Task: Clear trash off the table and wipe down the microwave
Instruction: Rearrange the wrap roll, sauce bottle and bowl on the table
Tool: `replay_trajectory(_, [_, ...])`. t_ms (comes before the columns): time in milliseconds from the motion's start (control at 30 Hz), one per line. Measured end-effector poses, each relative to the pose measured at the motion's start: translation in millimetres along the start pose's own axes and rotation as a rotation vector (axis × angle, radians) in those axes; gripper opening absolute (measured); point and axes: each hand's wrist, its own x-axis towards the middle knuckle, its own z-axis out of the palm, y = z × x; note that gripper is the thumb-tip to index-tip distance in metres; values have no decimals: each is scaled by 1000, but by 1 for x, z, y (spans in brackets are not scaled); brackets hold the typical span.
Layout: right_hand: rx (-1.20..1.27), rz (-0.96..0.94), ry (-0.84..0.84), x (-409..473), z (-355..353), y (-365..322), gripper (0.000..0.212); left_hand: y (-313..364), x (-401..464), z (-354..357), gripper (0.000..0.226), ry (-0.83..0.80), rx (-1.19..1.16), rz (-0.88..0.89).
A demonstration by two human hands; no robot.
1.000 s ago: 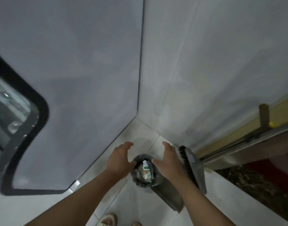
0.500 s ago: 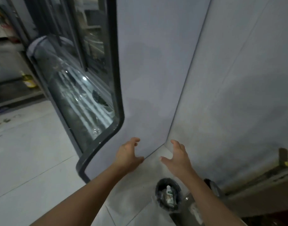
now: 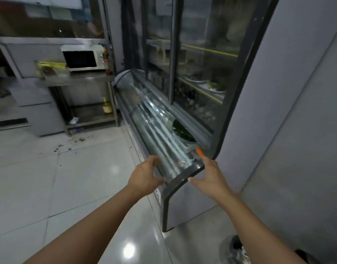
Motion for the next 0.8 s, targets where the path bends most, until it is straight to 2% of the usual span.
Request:
replay_trajectory(233, [-34,-166,-94,-8,64,-126,89,-77,-43,-113,70,165,-27,-112])
replay_trajectory(433, [-9,-277,-172,8,107,-204,91,-124,-55,-183,70,267,-35,-183])
replay_trajectory(633, [-19,-358,-223,56,146,-262,91,-167,-32,-233,70,345,-51,-250])
replay_trajectory(800, [8,-390,-266,128,186,-302,93,-206,21,-273,70,385,-26,-294])
